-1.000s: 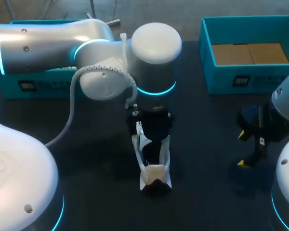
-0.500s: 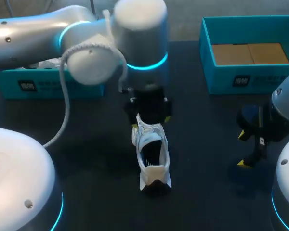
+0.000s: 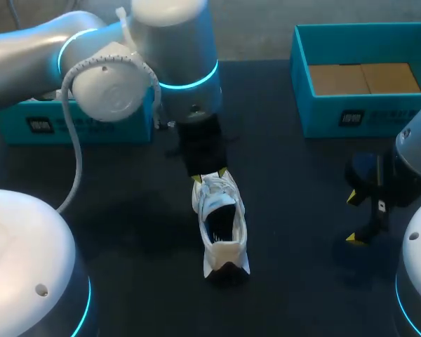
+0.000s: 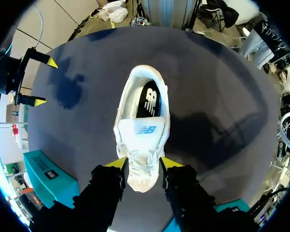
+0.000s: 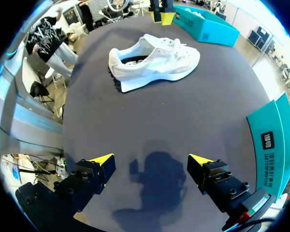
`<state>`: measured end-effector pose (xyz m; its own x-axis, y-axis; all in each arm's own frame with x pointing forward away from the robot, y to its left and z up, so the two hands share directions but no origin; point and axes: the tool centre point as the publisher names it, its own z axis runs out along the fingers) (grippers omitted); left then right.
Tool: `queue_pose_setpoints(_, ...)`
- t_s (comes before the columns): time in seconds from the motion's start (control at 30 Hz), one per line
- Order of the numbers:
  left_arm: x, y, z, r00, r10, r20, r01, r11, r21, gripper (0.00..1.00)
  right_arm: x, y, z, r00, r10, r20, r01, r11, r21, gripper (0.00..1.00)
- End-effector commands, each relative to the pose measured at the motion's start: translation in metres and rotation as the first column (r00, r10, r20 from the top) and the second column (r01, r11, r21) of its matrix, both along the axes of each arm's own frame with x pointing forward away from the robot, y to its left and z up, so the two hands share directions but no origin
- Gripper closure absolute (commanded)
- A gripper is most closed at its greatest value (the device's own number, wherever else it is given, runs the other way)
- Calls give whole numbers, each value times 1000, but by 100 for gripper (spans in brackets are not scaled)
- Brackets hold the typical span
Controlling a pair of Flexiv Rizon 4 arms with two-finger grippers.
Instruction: Take the shoe out of the shoebox, open the shoe tongue, remove and reinsert the insole, then place the shoe into the shoebox
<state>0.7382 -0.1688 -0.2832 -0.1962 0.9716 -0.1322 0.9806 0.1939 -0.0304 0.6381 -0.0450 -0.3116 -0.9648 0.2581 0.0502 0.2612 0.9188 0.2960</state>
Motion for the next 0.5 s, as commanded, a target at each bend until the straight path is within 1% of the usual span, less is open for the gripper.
queue_pose_setpoints(0.03, -4, -4, -17, 1000, -18, -11, 18, 1000, -7, 62, -2, 0, -1, 1000, 0, 4, 0, 1000, 1, 0)
queue_pose_setpoints(0.13, -11, -10, -29, 999, -37, -33, 37, 999, 3, 62, -2, 0, -1, 1000, 0, 4, 0, 1000, 1, 0)
queue_pose_setpoints(0.3, -20, -15, -46, 994, -75, -82, 76, 997, 8, 67, -2, 0, -1, 1000, 0, 4, 0, 1000, 1, 0)
queue_pose_setpoints(0.43, -24, -18, -56, 990, -97, -99, 100, 995, 18, 67, -2, 0, -1, 1000, 0, 4, 0, 1000, 1, 0)
queue_pose_setpoints(0.5, -26, -19, -57, 989, -103, -107, 106, 994, 17, 66, -2, 0, -1, 1000, 0, 4, 0, 1000, 1, 0)
